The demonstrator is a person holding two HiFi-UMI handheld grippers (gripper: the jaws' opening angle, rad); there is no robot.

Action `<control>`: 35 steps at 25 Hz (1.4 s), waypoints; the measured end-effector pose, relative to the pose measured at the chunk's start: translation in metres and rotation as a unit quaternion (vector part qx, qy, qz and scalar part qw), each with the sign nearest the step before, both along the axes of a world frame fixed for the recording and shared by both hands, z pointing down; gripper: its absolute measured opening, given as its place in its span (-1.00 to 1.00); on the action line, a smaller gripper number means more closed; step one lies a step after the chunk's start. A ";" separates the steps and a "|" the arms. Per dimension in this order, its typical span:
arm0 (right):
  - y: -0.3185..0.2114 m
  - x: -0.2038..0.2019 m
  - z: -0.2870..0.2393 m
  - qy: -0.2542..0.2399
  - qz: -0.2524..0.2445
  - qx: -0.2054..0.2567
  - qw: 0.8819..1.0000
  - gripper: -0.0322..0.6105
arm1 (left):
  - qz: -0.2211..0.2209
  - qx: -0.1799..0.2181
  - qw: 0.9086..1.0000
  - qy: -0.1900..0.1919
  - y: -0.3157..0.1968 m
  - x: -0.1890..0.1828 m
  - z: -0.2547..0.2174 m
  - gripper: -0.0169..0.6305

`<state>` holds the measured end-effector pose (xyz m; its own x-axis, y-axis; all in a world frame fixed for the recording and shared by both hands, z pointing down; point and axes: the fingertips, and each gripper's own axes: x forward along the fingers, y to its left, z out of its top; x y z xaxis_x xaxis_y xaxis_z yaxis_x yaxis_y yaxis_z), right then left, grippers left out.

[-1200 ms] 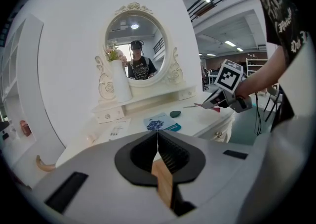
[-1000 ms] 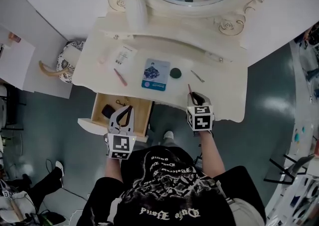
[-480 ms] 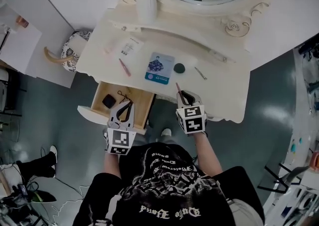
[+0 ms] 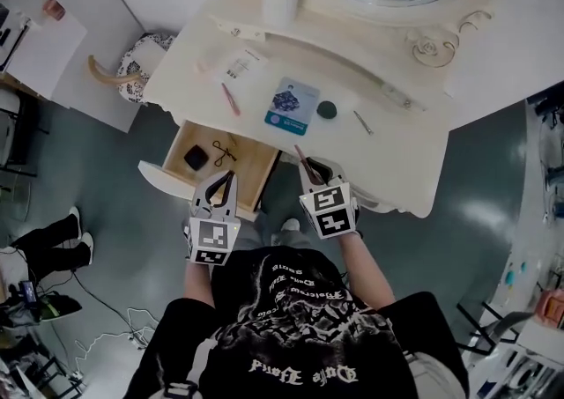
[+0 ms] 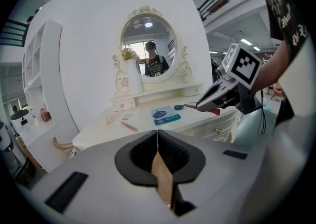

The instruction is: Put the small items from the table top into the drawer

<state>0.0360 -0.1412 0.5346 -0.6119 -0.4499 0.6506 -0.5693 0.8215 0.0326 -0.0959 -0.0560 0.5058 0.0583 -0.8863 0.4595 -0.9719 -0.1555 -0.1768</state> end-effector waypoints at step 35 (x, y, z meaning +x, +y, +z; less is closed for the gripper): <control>0.074 -0.108 0.009 0.019 -0.218 -0.008 0.976 -0.74 | -0.089 -0.007 0.996 -0.009 0.030 -0.047 0.016 -0.90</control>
